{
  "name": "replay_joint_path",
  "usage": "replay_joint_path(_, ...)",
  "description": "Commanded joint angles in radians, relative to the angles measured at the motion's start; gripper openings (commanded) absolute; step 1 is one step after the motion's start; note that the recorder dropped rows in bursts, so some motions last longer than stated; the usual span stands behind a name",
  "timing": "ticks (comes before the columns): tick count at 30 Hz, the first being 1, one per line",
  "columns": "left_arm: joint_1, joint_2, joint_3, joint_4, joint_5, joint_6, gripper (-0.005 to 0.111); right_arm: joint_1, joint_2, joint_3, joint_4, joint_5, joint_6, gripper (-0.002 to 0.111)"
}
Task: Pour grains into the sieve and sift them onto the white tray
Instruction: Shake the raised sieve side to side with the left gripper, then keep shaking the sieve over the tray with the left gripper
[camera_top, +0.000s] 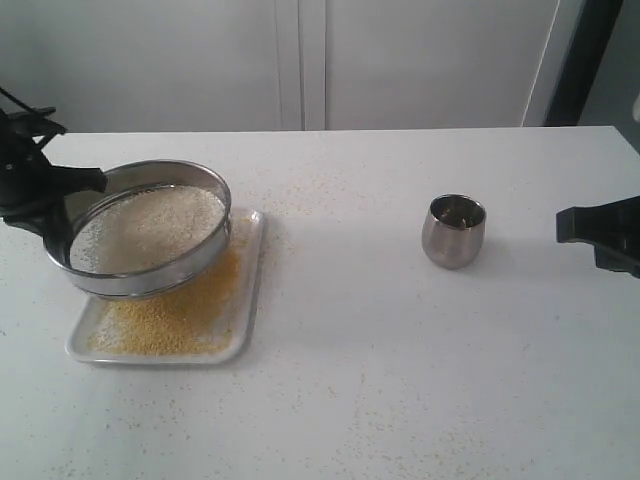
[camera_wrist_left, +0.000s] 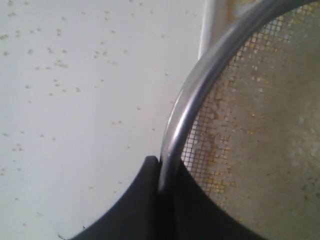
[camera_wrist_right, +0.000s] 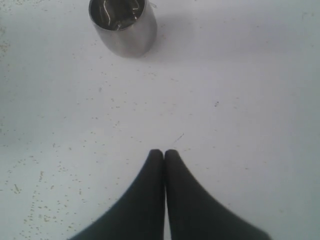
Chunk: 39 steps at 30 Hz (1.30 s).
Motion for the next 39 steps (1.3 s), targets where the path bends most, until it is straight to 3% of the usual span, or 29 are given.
replay_joint_path(1, -0.085, -0.020, -0.006, -0.101, -0.008, 0.229, 0.000, -0.004, -0.002, 0.005, -0.004, -0.008, 0.005, 0.000)
replay_joint_path(4, -0.040, -0.022, -0.015, 0.173, -0.035, -0.052, 0.000, -0.004, -0.002, 0.005, -0.004, -0.010, 0.005, 0.000)
replay_joint_path(6, 0.007, -0.022, -0.018, 0.175, 0.004, -0.197, 0.000, -0.004, -0.002, 0.005, -0.004, -0.010, 0.005, 0.000)
replay_joint_path(8, 0.006, -0.022, -0.006, 0.010, 0.012, -0.112, 0.000, -0.004, -0.002, 0.005, -0.004, -0.010, 0.005, 0.000)
replay_joint_path(10, -0.058, -0.020, 0.012, -0.181, -0.018, 0.098, 0.000, -0.004, -0.002, 0.005, -0.004, -0.014, 0.005, 0.000)
replay_joint_path(11, -0.088, -0.020, 0.014, -0.207, -0.030, 0.155, 0.000, -0.004, -0.002, 0.005, -0.004, -0.014, 0.005, 0.000)
replay_joint_path(12, -0.114, -0.020, 0.014, -0.176, -0.050, 0.182, 0.000, -0.004, -0.002, 0.005, -0.004, -0.017, 0.005, 0.000)
replay_joint_path(14, -0.136, -0.023, 0.009, 0.018, -0.069, 0.052, 0.000, -0.004, -0.002, 0.005, -0.004, -0.017, 0.005, 0.000)
replay_joint_path(17, -0.072, -0.023, -0.024, 0.309, 0.016, -0.256, 0.000, -0.004, -0.002, 0.005, -0.004, -0.020, 0.005, 0.000)
replay_joint_path(19, -0.008, -0.023, -0.030, 0.254, 0.050, -0.341, 0.000, -0.004, -0.002, 0.005, -0.004, -0.020, 0.005, 0.000)
replay_joint_path(21, -0.008, -0.016, -0.016, 0.048, 0.014, -0.214, 0.000, -0.004, -0.002, 0.005, -0.004, -0.020, 0.005, 0.000)
replay_joint_path(23, -0.053, -0.005, 0.001, -0.176, -0.037, 0.013, 0.000, -0.004, -0.002, 0.005, -0.004, -0.020, 0.005, 0.000)
replay_joint_path(24, -0.082, -0.001, 0.001, -0.208, -0.043, 0.071, 0.000, -0.004, -0.002, 0.005, -0.004, -0.020, 0.005, 0.000)
replay_joint_path(27, -0.102, 0.001, -0.017, -0.057, -0.013, -0.010, 0.000, -0.004, -0.002, 0.005, -0.004, -0.020, 0.005, 0.000)
replay_joint_path(29, -0.056, -0.003, -0.043, 0.079, 0.061, -0.127, 0.000, -0.004, -0.002, 0.005, -0.004, -0.020, 0.005, 0.000)
replay_joint_path(32, 0.012, -0.008, -0.033, 0.044, 0.076, -0.158, 0.000, -0.004, -0.002, 0.005, -0.004, -0.020, 0.005, 0.000)
replay_joint_path(34, -0.022, -0.002, 0.013, -0.147, -0.001, -0.030, 0.000, -0.004, -0.002, 0.005, -0.004, -0.022, 0.005, 0.000)
replay_joint_path(35, -0.042, 0.001, 0.019, -0.172, -0.007, 0.028, 0.000, -0.004, -0.002, 0.005, -0.004, -0.022, 0.005, 0.000)
replay_joint_path(36, -0.084, 0.002, 0.019, -0.135, -0.007, 0.069, 0.000, -0.004, -0.002, 0.005, -0.004, -0.022, 0.005, 0.000)
replay_joint_path(37, -0.084, -0.006, 0.017, -0.106, -0.002, 0.053, 0.000, -0.004, -0.002, 0.005, -0.004, -0.022, 0.005, 0.000)
replay_joint_path(39, -0.018, -0.046, 0.017, 0.068, 0.001, -0.070, 0.000, -0.004, -0.002, 0.005, -0.004, -0.022, 0.005, 0.000)
